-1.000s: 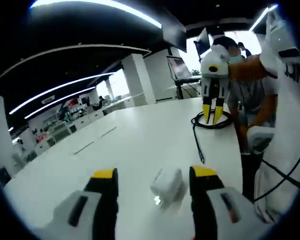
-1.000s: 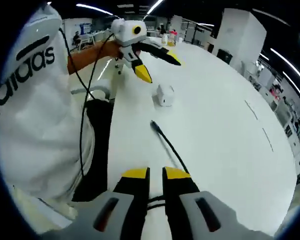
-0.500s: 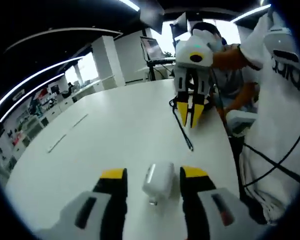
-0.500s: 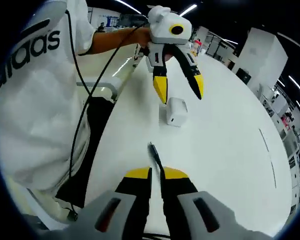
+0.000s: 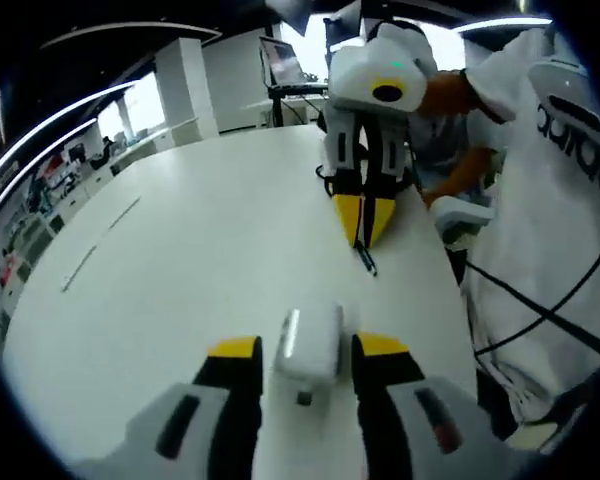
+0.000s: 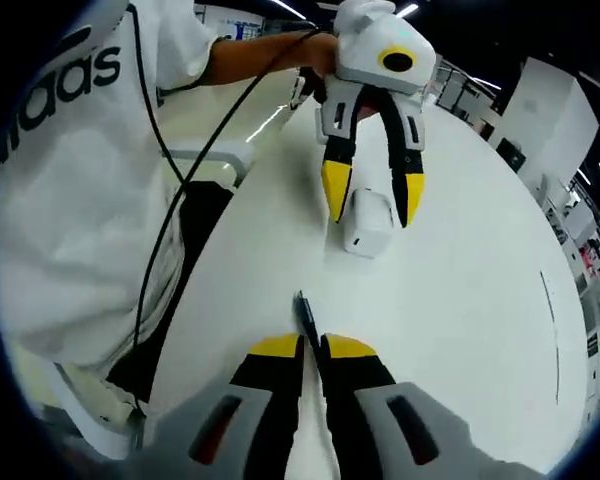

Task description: Plug the desk Type‑C cable into the charger adapter.

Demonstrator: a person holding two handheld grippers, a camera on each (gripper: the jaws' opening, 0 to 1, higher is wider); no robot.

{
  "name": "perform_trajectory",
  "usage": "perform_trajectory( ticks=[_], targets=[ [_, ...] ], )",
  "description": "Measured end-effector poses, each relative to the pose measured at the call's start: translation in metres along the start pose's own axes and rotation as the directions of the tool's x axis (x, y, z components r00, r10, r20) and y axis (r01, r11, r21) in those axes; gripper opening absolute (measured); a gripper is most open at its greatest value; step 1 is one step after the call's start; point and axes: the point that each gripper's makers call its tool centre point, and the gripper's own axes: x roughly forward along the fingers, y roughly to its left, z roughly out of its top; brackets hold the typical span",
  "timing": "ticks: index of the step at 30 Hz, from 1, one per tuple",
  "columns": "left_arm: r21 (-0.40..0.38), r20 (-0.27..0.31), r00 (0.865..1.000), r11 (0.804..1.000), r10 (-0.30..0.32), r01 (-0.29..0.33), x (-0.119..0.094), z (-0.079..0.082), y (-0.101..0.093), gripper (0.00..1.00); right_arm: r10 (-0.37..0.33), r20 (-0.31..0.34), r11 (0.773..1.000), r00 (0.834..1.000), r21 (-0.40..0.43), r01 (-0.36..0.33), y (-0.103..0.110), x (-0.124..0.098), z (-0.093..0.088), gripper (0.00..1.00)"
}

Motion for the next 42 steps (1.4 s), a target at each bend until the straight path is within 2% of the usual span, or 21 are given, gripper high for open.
perform_trajectory(
  ticks=[2,9,16,21,36,42],
  targets=[
    [0.008,-0.029,0.999,1.000,-0.015,0.015,0.001,-0.004,0.000,0.33,0.008,0.005,1.000,1.000,-0.002,-0.008,-0.001,0.001,0.002,0.06],
    [0.019,-0.057,0.997,0.998,-0.054,0.055,0.003,-0.008,-0.004,0.31,0.043,0.002,0.999,0.999,-0.001,-0.043,0.000,0.005,0.003,0.06],
    [0.000,-0.057,0.994,0.996,-0.094,0.094,0.007,-0.009,-0.005,0.27,0.057,0.017,0.998,0.998,0.020,-0.058,-0.001,0.009,0.005,0.05],
    [-0.013,-0.051,0.993,0.994,-0.110,0.109,0.008,-0.008,-0.008,0.26,0.071,0.043,0.993,0.997,0.091,-0.074,0.002,0.011,0.009,0.04],
    [-0.030,-0.067,0.989,0.991,-0.131,0.129,0.009,-0.008,-0.011,0.26,-0.002,0.101,0.988,0.995,0.151,-0.013,-0.009,0.009,0.021,0.03],
    [-0.034,-0.066,0.987,0.988,-0.150,0.148,0.012,-0.003,-0.026,0.26,-0.036,0.115,0.981,0.993,0.191,0.013,-0.014,0.011,0.024,0.03]
  ],
)
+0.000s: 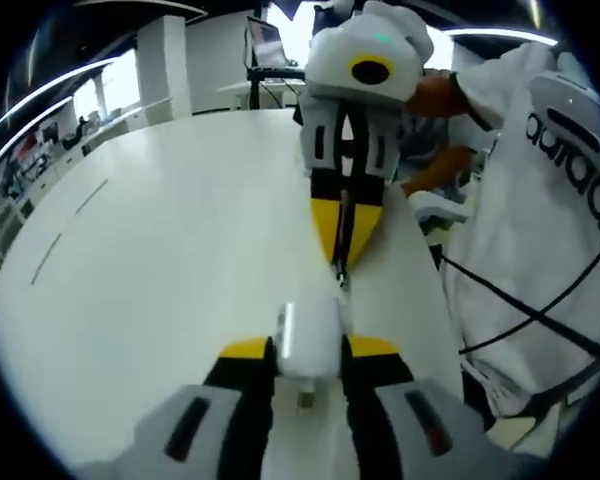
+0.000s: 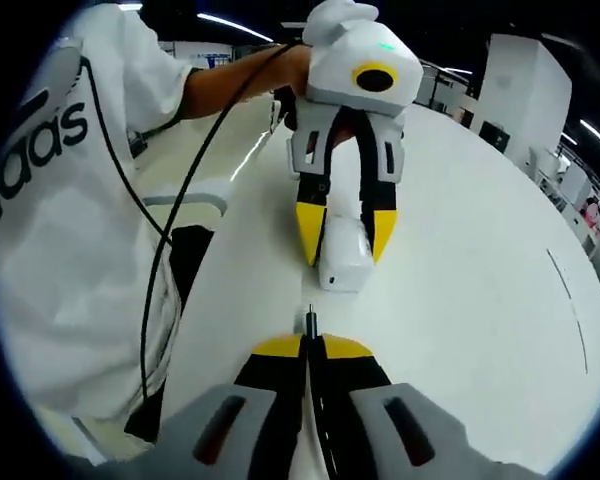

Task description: Plug the desk Type‑C cable into the charger adapter.

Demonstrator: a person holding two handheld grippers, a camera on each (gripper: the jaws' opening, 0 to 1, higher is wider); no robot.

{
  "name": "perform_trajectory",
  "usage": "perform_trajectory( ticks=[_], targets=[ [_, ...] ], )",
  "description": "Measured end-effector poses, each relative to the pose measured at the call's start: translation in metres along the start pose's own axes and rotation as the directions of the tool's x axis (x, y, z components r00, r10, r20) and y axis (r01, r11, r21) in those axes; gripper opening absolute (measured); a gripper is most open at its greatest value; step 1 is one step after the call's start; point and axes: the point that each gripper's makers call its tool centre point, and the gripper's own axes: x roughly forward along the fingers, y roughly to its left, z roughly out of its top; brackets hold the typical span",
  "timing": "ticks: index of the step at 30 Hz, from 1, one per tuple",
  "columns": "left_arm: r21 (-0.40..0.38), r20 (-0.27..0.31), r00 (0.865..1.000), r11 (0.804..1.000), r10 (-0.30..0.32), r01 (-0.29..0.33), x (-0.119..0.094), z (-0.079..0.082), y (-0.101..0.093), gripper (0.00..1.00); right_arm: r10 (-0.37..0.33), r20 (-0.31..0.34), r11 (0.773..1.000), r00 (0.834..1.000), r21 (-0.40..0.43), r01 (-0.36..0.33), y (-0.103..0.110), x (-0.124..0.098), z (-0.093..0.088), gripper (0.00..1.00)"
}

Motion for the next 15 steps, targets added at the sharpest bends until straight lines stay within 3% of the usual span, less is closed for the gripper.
perform_trajectory(
  ticks=[15],
  targets=[
    [0.005,-0.002,1.000,1.000,-0.020,0.020,0.0047,0.0037,-0.0078,0.26,-0.010,0.021,0.997,1.000,0.076,0.008,-0.0014,0.0054,0.0061,0.03]
  ],
)
